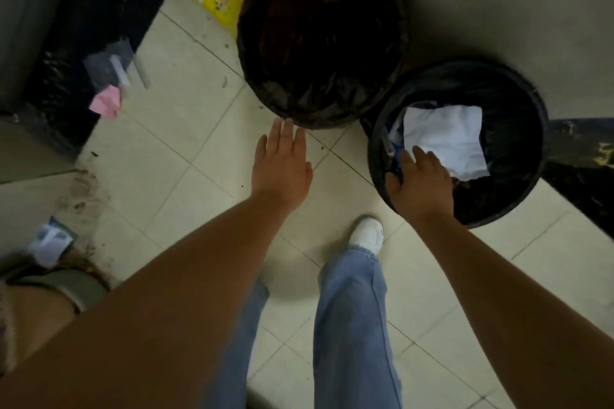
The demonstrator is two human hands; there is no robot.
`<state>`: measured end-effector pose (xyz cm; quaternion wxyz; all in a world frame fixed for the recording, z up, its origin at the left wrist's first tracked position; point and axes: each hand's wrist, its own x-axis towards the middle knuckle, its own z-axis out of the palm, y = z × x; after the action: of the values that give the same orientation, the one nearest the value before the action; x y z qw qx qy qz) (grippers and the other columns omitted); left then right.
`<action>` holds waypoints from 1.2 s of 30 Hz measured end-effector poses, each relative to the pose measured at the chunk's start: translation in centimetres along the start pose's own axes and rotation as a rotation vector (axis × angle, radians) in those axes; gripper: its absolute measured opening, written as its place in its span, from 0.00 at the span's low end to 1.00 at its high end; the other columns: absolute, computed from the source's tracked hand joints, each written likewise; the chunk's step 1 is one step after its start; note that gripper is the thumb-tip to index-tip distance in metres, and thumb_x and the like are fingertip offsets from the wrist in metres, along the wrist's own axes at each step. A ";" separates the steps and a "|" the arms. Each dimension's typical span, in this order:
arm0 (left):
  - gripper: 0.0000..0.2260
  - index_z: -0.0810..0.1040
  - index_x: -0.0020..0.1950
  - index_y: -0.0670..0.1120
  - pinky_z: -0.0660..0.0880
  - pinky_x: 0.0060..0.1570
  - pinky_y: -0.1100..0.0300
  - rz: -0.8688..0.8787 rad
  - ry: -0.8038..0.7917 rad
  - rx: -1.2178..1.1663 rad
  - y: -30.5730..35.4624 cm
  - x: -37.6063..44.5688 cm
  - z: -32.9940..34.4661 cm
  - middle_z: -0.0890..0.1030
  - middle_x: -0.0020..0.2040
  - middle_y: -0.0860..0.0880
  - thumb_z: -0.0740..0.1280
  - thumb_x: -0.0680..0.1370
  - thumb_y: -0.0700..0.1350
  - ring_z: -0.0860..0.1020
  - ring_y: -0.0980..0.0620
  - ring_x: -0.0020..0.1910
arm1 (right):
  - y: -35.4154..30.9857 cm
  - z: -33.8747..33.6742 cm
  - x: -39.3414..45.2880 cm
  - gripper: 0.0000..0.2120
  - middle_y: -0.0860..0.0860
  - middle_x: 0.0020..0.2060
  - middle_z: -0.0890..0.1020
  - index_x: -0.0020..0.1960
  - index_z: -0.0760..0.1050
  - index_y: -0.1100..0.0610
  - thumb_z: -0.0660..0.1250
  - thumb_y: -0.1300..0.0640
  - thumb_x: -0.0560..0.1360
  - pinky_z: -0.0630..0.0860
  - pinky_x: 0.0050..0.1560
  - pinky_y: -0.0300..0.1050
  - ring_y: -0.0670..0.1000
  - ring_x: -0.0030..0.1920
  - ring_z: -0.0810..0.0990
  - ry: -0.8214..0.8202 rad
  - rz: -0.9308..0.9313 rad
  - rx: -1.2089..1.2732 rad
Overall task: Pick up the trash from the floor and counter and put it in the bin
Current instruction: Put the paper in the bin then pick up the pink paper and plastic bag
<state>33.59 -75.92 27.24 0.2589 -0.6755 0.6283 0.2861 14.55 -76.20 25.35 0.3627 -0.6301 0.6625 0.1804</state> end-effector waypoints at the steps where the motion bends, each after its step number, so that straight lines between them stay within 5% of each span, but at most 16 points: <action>1: 0.27 0.46 0.78 0.41 0.46 0.77 0.50 -0.038 0.015 -0.043 -1.5 -0.3 -0.3 0.46 0.79 0.41 0.52 0.83 0.49 0.44 0.44 0.78 | -2.4 -0.4 -0.1 0.26 0.62 0.74 0.61 0.73 0.58 0.61 0.55 0.51 0.79 0.56 0.73 0.60 0.63 0.74 0.57 -0.014 -0.047 -0.046; 7: 0.27 0.47 0.78 0.41 0.46 0.77 0.50 -0.247 0.079 -0.232 -15.9 -0.5 -2.6 0.46 0.79 0.42 0.52 0.83 0.49 0.44 0.45 0.78 | -20.7 -1.8 1.9 0.26 0.55 0.77 0.51 0.75 0.49 0.55 0.49 0.48 0.81 0.45 0.77 0.56 0.57 0.77 0.46 -0.032 -0.290 -0.226; 12: 0.27 0.47 0.78 0.40 0.48 0.77 0.49 -0.379 0.089 -0.278 -33.7 1.5 -3.9 0.48 0.79 0.40 0.53 0.82 0.48 0.45 0.43 0.78 | -38.4 -0.2 5.3 0.32 0.57 0.76 0.55 0.75 0.54 0.57 0.44 0.46 0.74 0.49 0.76 0.57 0.58 0.77 0.50 0.019 -0.343 -0.253; 19: 0.28 0.50 0.77 0.39 0.52 0.76 0.49 -0.471 0.055 -0.395 -52.5 3.7 -1.1 0.53 0.78 0.40 0.57 0.81 0.45 0.49 0.43 0.78 | -56.6 7.7 9.5 0.25 0.55 0.77 0.53 0.75 0.53 0.55 0.52 0.50 0.80 0.48 0.77 0.54 0.56 0.77 0.48 -0.106 -0.395 -0.391; 27: 0.25 0.59 0.73 0.40 0.67 0.66 0.50 -0.485 -0.138 -0.504 -58.9 12.0 8.4 0.63 0.73 0.41 0.59 0.80 0.50 0.62 0.43 0.72 | -62.5 17.7 19.8 0.24 0.55 0.77 0.52 0.74 0.57 0.54 0.56 0.54 0.80 0.51 0.77 0.53 0.57 0.77 0.50 -0.212 -0.524 -0.651; 32: 0.32 0.54 0.76 0.42 0.60 0.73 0.50 -0.487 -0.050 -0.549 -60.8 19.3 14.8 0.53 0.78 0.41 0.63 0.78 0.53 0.51 0.42 0.78 | -63.8 24.5 29.6 0.32 0.55 0.77 0.47 0.76 0.47 0.53 0.59 0.63 0.77 0.47 0.77 0.53 0.57 0.77 0.45 -0.173 -0.632 -0.884; 36: 0.28 0.64 0.72 0.41 0.55 0.75 0.46 -0.429 0.064 -0.559 -61.1 24.0 18.7 0.48 0.79 0.42 0.65 0.77 0.54 0.45 0.42 0.78 | -64.0 28.5 35.2 0.42 0.56 0.77 0.44 0.76 0.41 0.52 0.66 0.61 0.74 0.45 0.77 0.55 0.58 0.77 0.42 -0.162 -0.741 -1.069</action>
<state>94.51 -74.80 -3.61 0.0986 -0.8455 0.3773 0.3649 85.55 -90.13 -4.79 0.0865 -0.8945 0.1912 0.3949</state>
